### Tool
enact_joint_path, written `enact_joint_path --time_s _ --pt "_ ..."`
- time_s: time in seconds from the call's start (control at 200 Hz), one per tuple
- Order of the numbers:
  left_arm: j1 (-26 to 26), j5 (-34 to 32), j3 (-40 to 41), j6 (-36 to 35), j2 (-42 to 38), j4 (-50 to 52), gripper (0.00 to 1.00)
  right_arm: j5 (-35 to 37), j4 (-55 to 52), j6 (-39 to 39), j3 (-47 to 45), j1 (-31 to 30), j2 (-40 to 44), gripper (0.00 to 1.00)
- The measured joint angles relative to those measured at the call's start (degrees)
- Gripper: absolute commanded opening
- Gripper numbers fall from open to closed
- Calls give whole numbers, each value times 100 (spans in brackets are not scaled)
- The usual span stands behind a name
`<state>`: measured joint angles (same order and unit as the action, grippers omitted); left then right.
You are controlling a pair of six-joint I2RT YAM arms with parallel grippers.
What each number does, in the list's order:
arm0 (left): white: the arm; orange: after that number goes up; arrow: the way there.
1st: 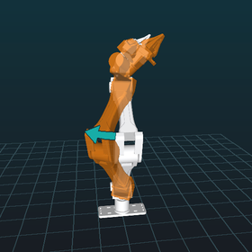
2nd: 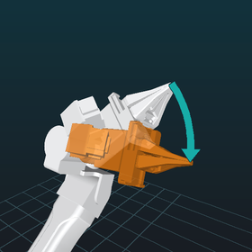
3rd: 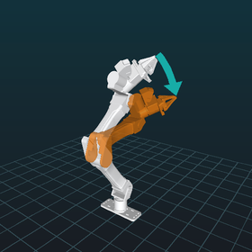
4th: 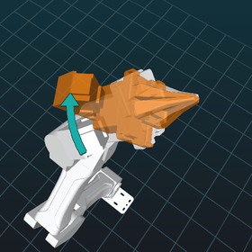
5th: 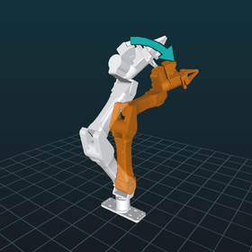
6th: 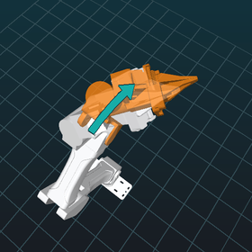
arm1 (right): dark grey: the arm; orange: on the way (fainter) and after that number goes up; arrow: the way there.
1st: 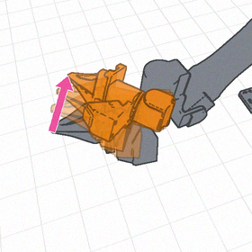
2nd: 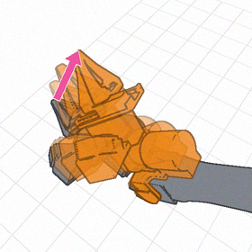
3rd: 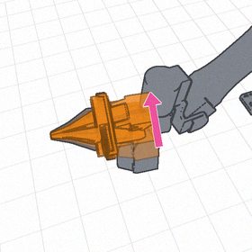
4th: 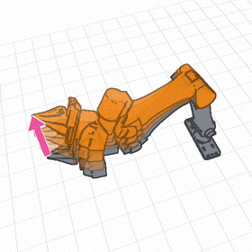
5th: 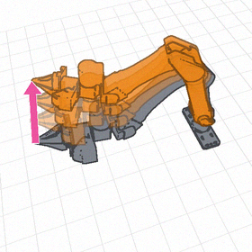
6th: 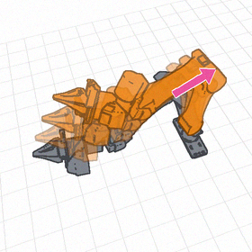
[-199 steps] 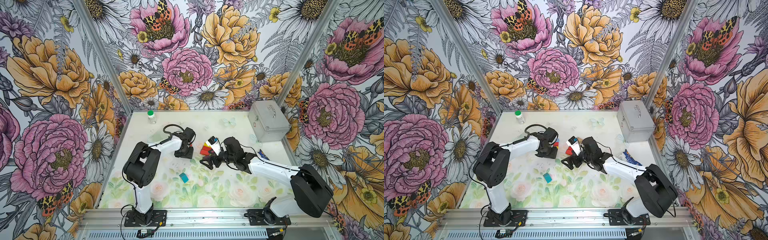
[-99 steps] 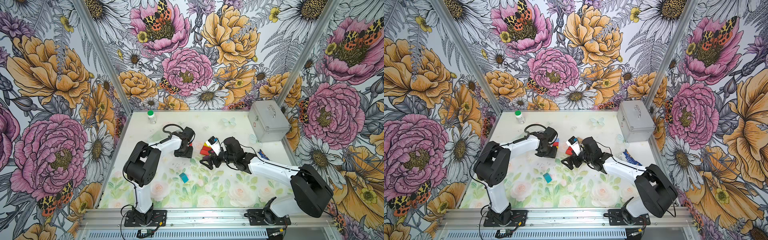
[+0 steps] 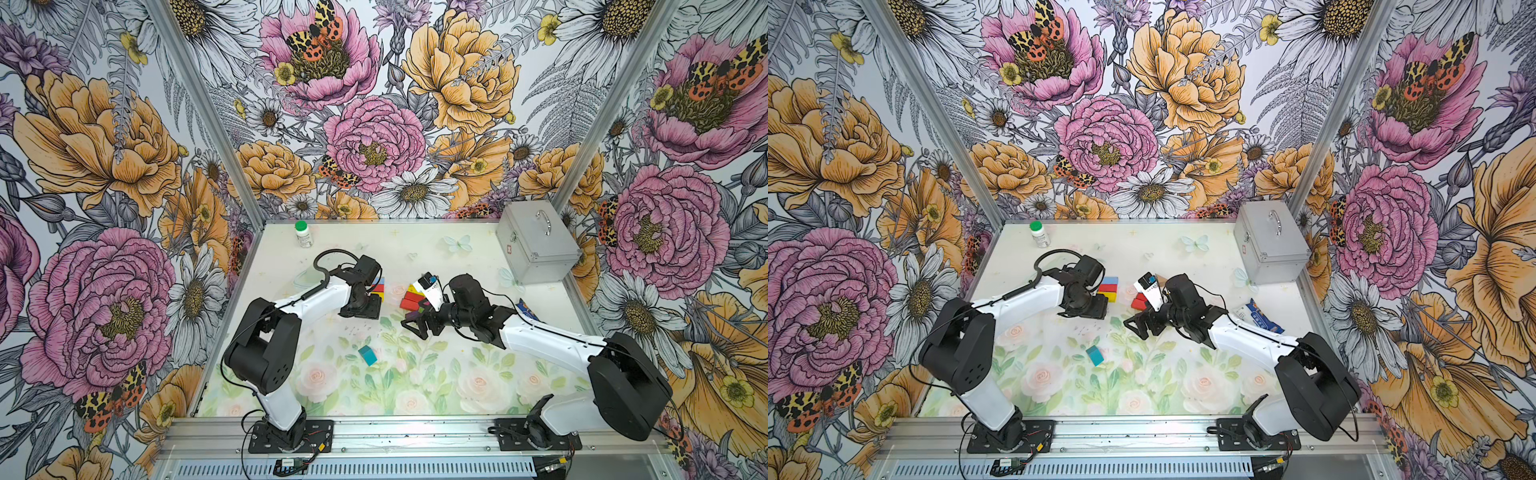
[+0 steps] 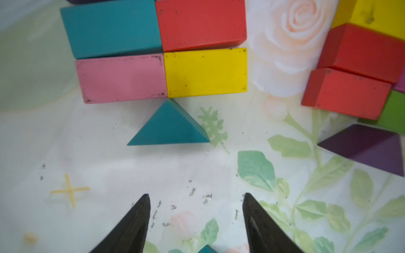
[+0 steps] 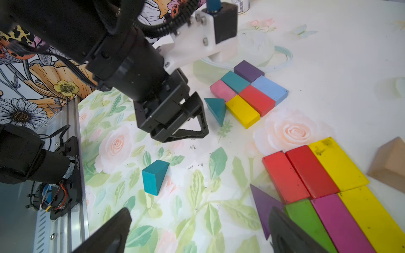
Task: Assemble a piece of candy with building blocks
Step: Assemble the building block at the center of the board, then pick up the building block from the center of the board.
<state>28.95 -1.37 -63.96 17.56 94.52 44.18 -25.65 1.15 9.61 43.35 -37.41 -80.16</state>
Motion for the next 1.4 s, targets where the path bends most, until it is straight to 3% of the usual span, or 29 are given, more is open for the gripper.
enact_joint_path --time_s 0.04,0.07,0.28,0.716,1.401 --pt "-15 61 155 42 -304 -7 94 55 -52 44 -57 -7 105 98" --pt "-31 90 249 26 -496 0 99 81 -81 81 -109 -24 177 98" --pt "-374 289 728 208 -1174 -103 99 483 -234 354 -197 -608 284 98" --pt "-1943 1169 1325 619 -2413 -713 99 1255 -337 949 892 -1703 -1412 97" --pt "-2341 1294 1421 654 -2581 -811 99 1237 -1770 595 2610 -2044 -2981 76"
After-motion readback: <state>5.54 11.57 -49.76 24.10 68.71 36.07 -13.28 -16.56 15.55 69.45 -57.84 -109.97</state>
